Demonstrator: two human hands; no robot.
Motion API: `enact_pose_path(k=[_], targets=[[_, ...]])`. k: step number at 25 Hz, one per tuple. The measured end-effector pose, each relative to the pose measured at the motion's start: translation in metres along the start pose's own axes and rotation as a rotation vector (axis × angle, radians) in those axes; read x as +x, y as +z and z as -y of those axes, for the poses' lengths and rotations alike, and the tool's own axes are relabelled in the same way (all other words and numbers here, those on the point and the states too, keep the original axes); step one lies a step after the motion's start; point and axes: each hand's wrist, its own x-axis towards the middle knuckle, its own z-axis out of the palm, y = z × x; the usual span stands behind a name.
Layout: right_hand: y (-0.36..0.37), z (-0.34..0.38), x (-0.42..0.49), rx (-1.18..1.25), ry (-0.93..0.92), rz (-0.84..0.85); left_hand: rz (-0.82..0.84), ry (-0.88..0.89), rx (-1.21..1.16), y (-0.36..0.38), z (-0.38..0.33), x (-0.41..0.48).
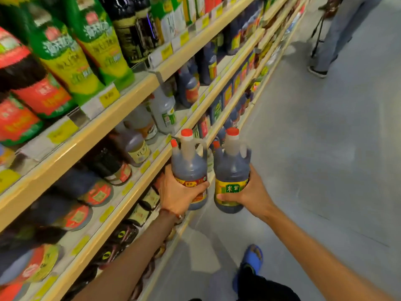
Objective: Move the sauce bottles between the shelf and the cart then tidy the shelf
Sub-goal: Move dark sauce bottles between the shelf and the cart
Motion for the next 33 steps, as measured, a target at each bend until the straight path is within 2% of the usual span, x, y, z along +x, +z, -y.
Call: enact_pose_path(k=[9, 21, 27, 33], targets=[[-0.155, 0.006, 0.17, -0.033, 0.014, 0.08, -0.004, 0.003, -0.044, 0.168, -0.09, 0.122], [-0.272, 0.021, 0.408, -0.116, 0.034, 0.029, 0.03, -0.047, -0.059, 0.325, -0.142, 0.344], [-0.31, 0.027, 0.516, -0.097, 0.013, 0.063, -0.066, -0.082, 0.053, 0.371, -0.171, 0.43], [-0.36, 0.018, 0.637, -0.113, -0.038, 0.301, -0.272, -0.232, 0.111, 0.435, -0.196, 0.482]])
